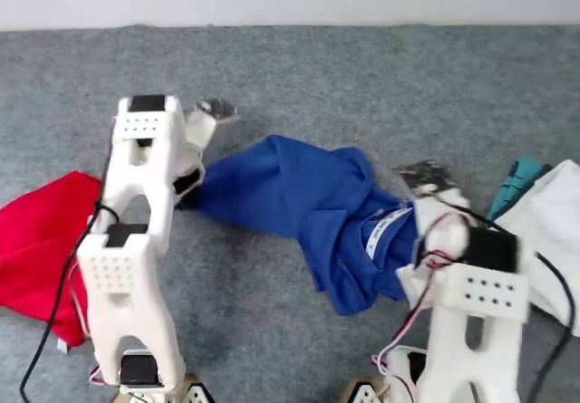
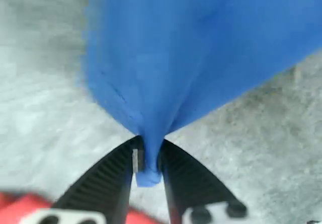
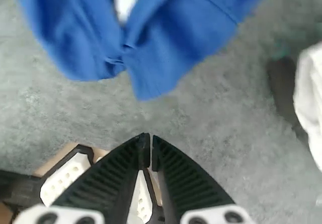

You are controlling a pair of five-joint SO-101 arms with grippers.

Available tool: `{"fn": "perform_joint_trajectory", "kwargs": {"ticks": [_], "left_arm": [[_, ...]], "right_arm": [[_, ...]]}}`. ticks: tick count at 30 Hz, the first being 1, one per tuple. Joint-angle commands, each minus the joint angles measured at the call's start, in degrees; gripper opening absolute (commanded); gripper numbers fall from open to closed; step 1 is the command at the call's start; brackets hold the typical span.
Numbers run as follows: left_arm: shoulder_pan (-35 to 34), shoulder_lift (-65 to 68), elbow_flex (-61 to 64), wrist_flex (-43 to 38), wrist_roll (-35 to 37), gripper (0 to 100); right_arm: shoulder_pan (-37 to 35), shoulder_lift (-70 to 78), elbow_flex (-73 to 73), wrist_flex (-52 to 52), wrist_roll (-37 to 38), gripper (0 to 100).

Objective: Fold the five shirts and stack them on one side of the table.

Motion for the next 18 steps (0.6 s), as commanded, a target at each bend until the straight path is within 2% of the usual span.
{"fn": "perform_joint_trajectory", "kwargs": {"ticks": [1, 6, 12, 15, 18], "left_arm": [[-1.85, -13.27, 0.31, 1.93, 2.29, 1], [-1.76, -23.91, 10.33, 1.85, 2.46, 1], [-2.20, -28.40, 20.26, 0.09, 2.46, 1], [-2.20, -28.84, 21.67, 0.09, 2.55, 1], [-2.90, -28.92, 21.58, 0.18, 5.54, 1]], "right_arm": [[-6.81, 5.23, -3.08, -2.77, -1.14, 0.9], [-18.15, 16.66, -7.91, -6.90, -7.03, 0.9], [-30.55, 31.87, -19.16, -6.90, -7.74, 0.9], [-32.92, 40.31, -23.21, -8.31, -7.38, 0.9], [-30.11, 49.36, -26.73, -12.26, -6.24, 0.9]]}}
